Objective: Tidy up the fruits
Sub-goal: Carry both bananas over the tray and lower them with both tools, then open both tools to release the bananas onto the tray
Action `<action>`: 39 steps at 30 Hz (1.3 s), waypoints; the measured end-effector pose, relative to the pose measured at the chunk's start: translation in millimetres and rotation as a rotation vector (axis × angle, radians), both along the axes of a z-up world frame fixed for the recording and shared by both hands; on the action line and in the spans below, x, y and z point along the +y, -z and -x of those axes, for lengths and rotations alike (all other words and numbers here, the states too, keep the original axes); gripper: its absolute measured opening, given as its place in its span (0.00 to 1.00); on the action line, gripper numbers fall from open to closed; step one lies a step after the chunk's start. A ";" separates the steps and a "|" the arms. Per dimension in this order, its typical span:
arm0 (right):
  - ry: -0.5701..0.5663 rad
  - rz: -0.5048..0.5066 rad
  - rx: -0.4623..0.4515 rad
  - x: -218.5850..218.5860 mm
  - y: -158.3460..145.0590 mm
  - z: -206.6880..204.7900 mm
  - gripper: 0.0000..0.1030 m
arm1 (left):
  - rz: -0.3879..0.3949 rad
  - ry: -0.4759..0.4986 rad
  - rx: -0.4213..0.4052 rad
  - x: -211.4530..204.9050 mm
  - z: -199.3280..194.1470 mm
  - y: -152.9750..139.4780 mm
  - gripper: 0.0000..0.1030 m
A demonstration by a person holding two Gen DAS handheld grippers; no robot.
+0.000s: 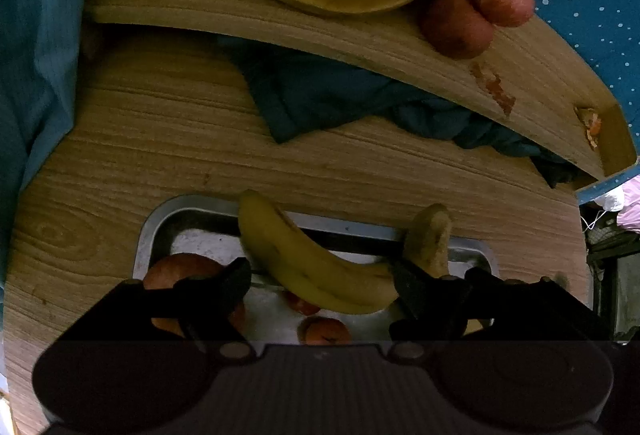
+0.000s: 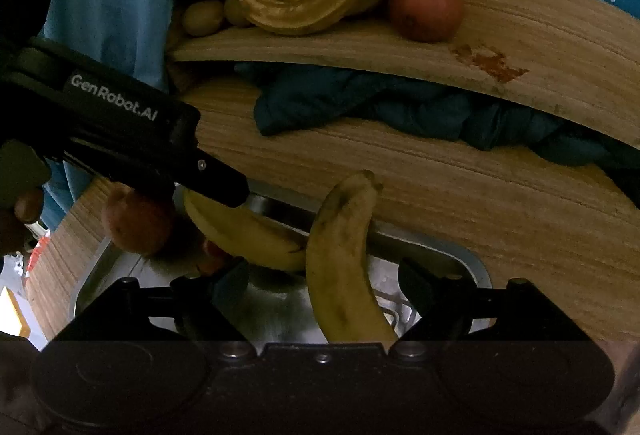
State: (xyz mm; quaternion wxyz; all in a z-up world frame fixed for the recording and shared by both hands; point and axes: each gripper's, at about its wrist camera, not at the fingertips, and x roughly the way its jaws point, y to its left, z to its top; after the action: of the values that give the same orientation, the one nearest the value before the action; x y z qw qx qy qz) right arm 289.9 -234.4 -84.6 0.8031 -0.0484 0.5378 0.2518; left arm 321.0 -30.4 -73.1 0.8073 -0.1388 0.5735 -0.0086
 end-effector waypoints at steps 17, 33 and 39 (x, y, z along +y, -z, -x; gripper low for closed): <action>0.005 -0.003 -0.022 -3.4 -5.5 8.0 0.85 | -0.009 -0.009 -0.072 -3.8 15.8 -12.3 0.88; 0.047 -0.043 -0.132 -25.9 -40.1 35.3 0.96 | -0.039 -0.099 -0.128 5.1 59.8 -34.4 0.97; 0.061 -0.062 -0.172 -35.7 -55.3 50.6 0.98 | -0.058 -0.131 -0.145 5.0 78.2 -42.9 0.98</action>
State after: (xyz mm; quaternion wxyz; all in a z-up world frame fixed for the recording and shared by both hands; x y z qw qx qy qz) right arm 239.3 -270.1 -29.3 0.8548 -0.0287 0.4598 0.2388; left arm 242.8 -25.4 -30.2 0.8491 -0.1514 0.5035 0.0509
